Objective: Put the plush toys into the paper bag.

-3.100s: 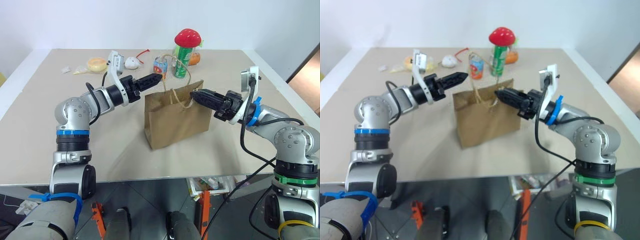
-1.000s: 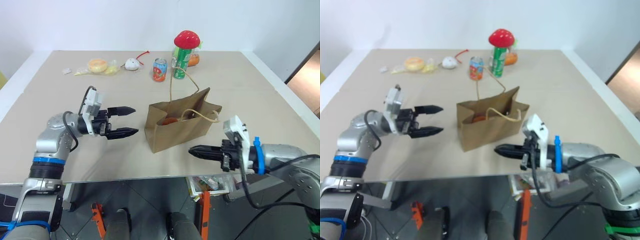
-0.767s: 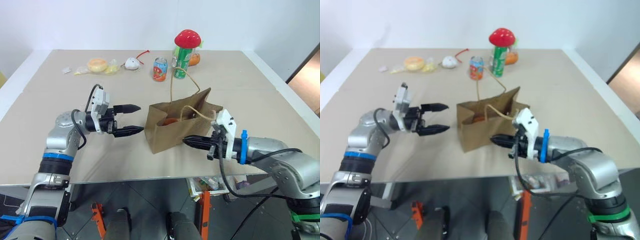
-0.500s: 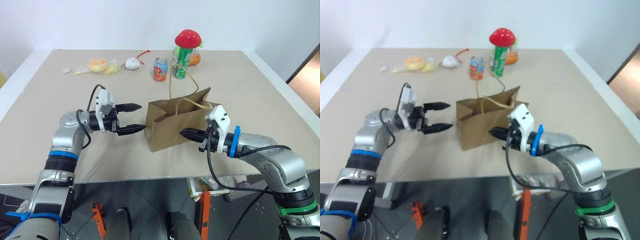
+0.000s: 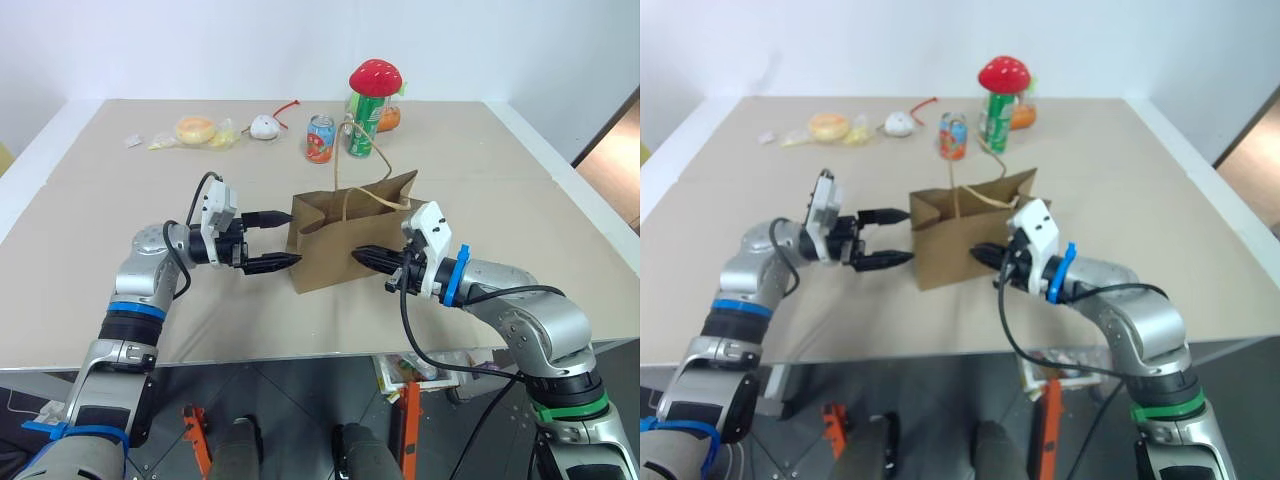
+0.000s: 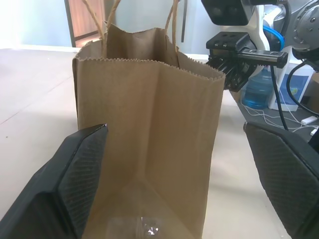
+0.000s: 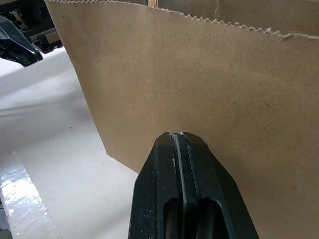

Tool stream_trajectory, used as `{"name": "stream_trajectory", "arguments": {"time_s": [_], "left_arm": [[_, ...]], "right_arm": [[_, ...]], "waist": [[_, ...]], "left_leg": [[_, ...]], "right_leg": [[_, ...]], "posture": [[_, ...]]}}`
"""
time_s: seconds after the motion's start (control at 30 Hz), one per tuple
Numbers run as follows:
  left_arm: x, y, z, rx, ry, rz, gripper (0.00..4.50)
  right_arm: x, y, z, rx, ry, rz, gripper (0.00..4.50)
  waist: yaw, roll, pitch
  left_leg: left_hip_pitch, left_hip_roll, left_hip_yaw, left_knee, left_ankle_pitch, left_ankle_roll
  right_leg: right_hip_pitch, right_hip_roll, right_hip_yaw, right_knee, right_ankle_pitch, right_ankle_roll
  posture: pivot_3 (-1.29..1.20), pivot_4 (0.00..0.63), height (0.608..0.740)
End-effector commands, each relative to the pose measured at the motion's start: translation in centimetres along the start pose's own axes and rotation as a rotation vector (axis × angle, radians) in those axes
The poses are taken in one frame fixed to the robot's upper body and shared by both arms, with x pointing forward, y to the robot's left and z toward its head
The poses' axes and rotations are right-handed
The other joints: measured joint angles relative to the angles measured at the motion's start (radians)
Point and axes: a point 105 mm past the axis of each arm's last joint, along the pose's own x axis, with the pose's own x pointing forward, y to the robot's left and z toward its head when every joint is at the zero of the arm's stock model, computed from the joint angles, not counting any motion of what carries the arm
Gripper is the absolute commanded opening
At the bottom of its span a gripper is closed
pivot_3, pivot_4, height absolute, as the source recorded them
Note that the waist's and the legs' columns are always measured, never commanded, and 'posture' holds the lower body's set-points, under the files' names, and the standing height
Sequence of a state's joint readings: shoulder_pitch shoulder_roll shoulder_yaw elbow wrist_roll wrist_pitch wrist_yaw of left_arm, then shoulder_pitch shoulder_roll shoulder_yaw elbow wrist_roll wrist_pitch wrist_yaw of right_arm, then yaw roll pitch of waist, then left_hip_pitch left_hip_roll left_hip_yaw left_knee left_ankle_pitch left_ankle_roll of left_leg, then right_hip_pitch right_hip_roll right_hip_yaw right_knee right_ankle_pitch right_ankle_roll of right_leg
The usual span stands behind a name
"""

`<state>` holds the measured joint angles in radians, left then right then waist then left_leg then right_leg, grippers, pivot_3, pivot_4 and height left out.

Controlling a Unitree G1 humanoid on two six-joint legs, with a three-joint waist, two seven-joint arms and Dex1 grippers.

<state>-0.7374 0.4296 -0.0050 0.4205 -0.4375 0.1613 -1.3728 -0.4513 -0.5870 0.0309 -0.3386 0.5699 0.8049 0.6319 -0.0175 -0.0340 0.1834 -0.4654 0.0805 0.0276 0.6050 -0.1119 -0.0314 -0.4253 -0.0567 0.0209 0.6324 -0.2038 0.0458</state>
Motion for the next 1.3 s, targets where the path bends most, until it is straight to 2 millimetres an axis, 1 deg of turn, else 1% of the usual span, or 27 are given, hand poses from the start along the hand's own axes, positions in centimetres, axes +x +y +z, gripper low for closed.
{"name": "stream_trajectory", "arguments": {"time_s": [0.03,0.1,0.17,0.23,0.33,0.4,0.5,0.63,0.83,0.93,1.1,1.2,1.3], "left_arm": [[0.2,0.5,1.3,0.052,-0.025,0.023,4.5],[0.0,0.9,1.9,0.021,-0.064,0.04,4.5],[-0.8,1.3,3.3,-0.036,-0.134,0.06,4.5],[-1.5,1.5,4.1,-0.075,-0.154,0.062,4.5],[-2.8,0.9,3.8,-0.106,-0.08,0.03,4.5],[-3.2,1.2,3.7,-0.105,-0.057,0.046,4.5],[-2.8,1.1,3.4,-0.119,-0.036,0.026,4.5],[-1.2,0.6,2.2,-0.123,0.017,-0.041,4.5],[0.0,2.3,2.0,-0.132,0.028,-0.039,4.5],[-0.1,2.9,2.2,-0.123,0.04,-0.033,4.5],[-1.2,4.1,2.7,-0.146,0.027,0.008,4.5],[-1.7,4.5,2.5,-0.164,0.031,0.023,4.5],[-1.7,4.8,2.3,-0.185,0.029,0.034,4.5]], "right_arm": [[-0.4,0.8,2.5,-0.024,-0.094,0.029,0.08],[-0.4,1.1,2.8,-0.016,-0.107,0.043,0.08],[-0.5,1.0,2.8,-0.013,-0.103,0.042,0.08],[-0.5,1.0,2.6,-0.01,-0.096,0.041,0.08],[-0.6,0.9,2.5,-0.01,-0.087,0.044,0.08],[-0.6,0.9,2.7,-0.008,-0.091,0.045,0.08],[-0.5,0.8,2.9,-0.007,-0.099,0.045,0.08],[-0.3,0.8,3.2,-0.009,-0.108,0.046,0.08],[-0.3,1.4,3.6,-0.007,-0.126,0.061,0.08],[-0.3,1.9,3.8,0.0,-0.138,0.073,0.08],[0.5,2.8,4.2,0.025,-0.17,0.076,0.08],[1.1,3.3,4.5,0.038,-0.189,0.076,0.08],[1.5,3.7,4.5,0.045,-0.195,0.08,0.08]], "waist": [[0.0,0.0,0.0],[0.0,0.0,0.0],[0.0,0.0,0.0],[0.0,0.0,0.0],[-0.005,0.0,0.0],[-0.004,0.0,0.0],[0.0,0.0,0.0],[0.0,0.0,0.0],[0.0,0.0,0.0],[-0.002,0.0,0.0],[-0.002,0.0,0.0],[-0.002,0.0,0.0],[-0.002,0.0,0.0]], "left_leg": [[0.0,0.0,0.0,0.0,0.0,0.0],[0.0,0.0,0.0,0.0,0.0,0.0],[0.0,0.0,0.0,0.0,0.0,0.0],[0.0,0.0,0.0,0.0,0.0,0.0],[0.0,0.0,0.0,0.0,0.0,0.0],[0.0,0.0,0.0,-0.001,0.0,0.0],[0.0,0.0,0.0,0.0,0.0,0.0],[0.0,0.0,0.0,0.0,0.0,0.0],[0.0,0.0,0.0,0.0,0.0,0.0],[0.0,0.0,0.0,0.0,0.0,0.001],[0.0,0.001,0.0,-0.001,0.0,0.001],[0.0,0.001,0.0,-0.001,0.0,0.001],[0.0,0.001,0.0,-0.001,0.0,0.001]], "right_leg": [[0.0,0.0,0.0,0.0,0.0,0.0],[0.0,0.0,0.0,0.0,0.0,0.0],[0.0,0.0,0.0,0.0,0.0,0.0],[0.0,0.0,0.0,0.0,0.0,0.0],[0.0,0.0,0.0,0.0,0.0,0.0],[0.0,0.0,0.0,0.0,0.0,0.0],[0.0,0.0,0.0,0.0,0.0,0.0],[0.0,0.0,0.0,0.0,0.0,0.0],[0.0,0.001,0.0,0.0,0.0,0.0],[-0.001,0.001,0.0,0.0,0.0,0.0],[-0.001,0.001,0.0,0.001,-0.001,0.0],[-0.001,0.001,0.0,0.001,-0.001,0.0],[-0.001,0.001,0.0,0.001,-0.001,0.0]], "posture": [[0.0,0.15,0.74],[0.0,0.15,0.74],[0.0,0.15,0.74],[0.0,0.15,0.74],[0.0,0.15,0.74],[0.0,0.15,0.74],[0.0,0.15,0.74],[0.0,0.15,0.74],[0.0,0.15,0.74],[0.0,0.15,0.74],[0.0,0.15,0.74],[0.0,0.15,0.74],[0.0,0.15,0.74]]}}
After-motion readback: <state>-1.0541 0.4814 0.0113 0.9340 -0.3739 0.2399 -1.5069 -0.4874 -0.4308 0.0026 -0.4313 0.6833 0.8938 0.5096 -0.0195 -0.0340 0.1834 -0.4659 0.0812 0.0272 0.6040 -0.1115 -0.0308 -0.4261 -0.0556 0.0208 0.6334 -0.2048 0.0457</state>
